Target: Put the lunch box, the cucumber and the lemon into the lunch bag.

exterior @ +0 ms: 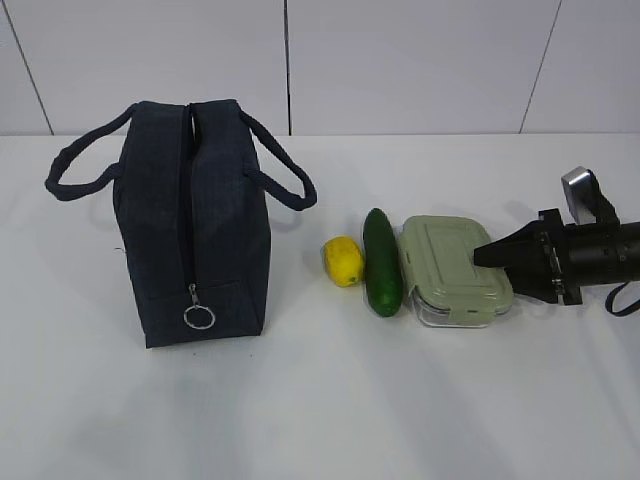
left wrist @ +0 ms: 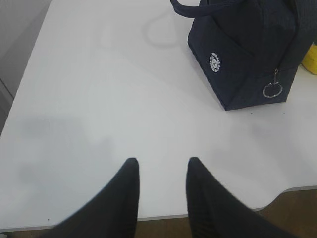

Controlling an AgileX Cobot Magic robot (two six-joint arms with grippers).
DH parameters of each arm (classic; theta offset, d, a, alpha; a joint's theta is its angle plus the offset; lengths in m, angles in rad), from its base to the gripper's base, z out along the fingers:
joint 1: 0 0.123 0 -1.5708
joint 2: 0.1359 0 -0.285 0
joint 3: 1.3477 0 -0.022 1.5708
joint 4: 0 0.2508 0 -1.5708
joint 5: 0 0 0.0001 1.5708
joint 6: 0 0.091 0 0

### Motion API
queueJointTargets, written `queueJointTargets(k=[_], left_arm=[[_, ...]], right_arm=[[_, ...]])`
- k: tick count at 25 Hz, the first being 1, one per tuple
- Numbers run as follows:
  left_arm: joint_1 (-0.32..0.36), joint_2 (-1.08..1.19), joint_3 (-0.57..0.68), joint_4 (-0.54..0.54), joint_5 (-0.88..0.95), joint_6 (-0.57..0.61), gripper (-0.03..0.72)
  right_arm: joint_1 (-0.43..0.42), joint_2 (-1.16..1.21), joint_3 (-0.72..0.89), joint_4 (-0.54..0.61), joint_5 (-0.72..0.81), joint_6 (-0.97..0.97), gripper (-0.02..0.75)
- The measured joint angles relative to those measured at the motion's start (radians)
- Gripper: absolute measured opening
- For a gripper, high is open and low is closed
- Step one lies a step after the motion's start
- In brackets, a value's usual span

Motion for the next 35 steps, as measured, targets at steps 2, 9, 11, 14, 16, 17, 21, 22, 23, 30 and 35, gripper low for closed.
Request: queueJointTargets(k=[2, 9, 11, 14, 16, 17, 21, 22, 23, 30, 35], left_arm=[[0.000, 0.000, 0.000, 0.000, 0.000, 0.000, 0.239], [0.000, 0.000, 0.000, 0.000, 0.000, 0.000, 0.239], [0.000, 0.000, 0.000, 0.000, 0.000, 0.000, 0.239], [0.000, 0.000, 0.000, 0.000, 0.000, 0.000, 0.239], [0.000, 0.000, 0.000, 0.000, 0.000, 0.000, 0.239], [0.000, 0.000, 0.000, 0.000, 0.000, 0.000, 0.239], [0.000, 0.000, 0.000, 0.000, 0.000, 0.000, 0.239], [0.000, 0.000, 0.000, 0.000, 0.000, 0.000, 0.239], [0.000, 0.000, 0.000, 0.000, 0.000, 0.000, 0.239], [0.000, 0.000, 0.000, 0.000, 0.000, 0.000, 0.239], [0.000, 0.000, 0.000, 0.000, 0.000, 0.000, 0.239]], right_arm=[[0.000, 0.000, 0.000, 0.000, 0.000, 0.002, 0.400], [0.000, 0.000, 0.000, -0.006, 0.004, 0.005, 0.396], [0.000, 0.000, 0.000, -0.008, 0.004, 0.005, 0.396], [0.000, -0.009, 0.000, -0.018, 0.000, 0.008, 0.395], [0.000, -0.023, 0.000, -0.036, -0.008, 0.008, 0.395], [0.000, -0.030, 0.000, -0.042, -0.016, 0.008, 0.395], [0.000, -0.042, 0.000, -0.053, -0.034, 0.012, 0.393], [0.000, -0.043, 0.000, -0.057, -0.034, 0.016, 0.393], [0.000, -0.044, 0.000, -0.062, -0.034, 0.019, 0.393], [0.000, -0.048, 0.000, -0.077, -0.034, 0.026, 0.392], [0.000, -0.048, 0.000, -0.078, -0.034, 0.026, 0.383]])
